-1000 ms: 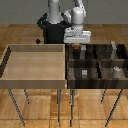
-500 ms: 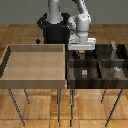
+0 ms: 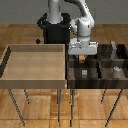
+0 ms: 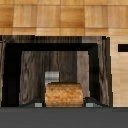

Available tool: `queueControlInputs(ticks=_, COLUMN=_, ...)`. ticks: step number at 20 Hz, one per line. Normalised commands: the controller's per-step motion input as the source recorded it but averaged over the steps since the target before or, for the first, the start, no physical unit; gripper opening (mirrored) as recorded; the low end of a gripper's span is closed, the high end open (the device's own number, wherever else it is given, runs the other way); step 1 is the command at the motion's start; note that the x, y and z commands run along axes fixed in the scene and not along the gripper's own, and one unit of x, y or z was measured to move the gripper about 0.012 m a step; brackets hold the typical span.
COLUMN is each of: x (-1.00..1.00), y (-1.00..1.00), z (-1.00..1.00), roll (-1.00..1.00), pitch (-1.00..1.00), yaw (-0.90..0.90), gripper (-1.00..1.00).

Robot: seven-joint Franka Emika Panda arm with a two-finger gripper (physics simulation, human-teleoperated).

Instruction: Place the loaf of bread into the appropriate compartment.

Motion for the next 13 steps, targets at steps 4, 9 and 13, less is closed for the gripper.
queueControlInputs(ticks=4, x=0.00, y=0.00, z=0.00, roll=0.00, pitch=0.00, yaw=0.00, gripper=1.00)
queueControlInputs(ticks=9, x=0.00, y=0.00, z=0.00, roll=0.00, pitch=0.00, yaw=0.00, gripper=1.00)
queueControlInputs(ticks=13, x=0.00, y=0.00, z=0.00, roll=0.00, pitch=0.00, yaw=0.00, gripper=1.00)
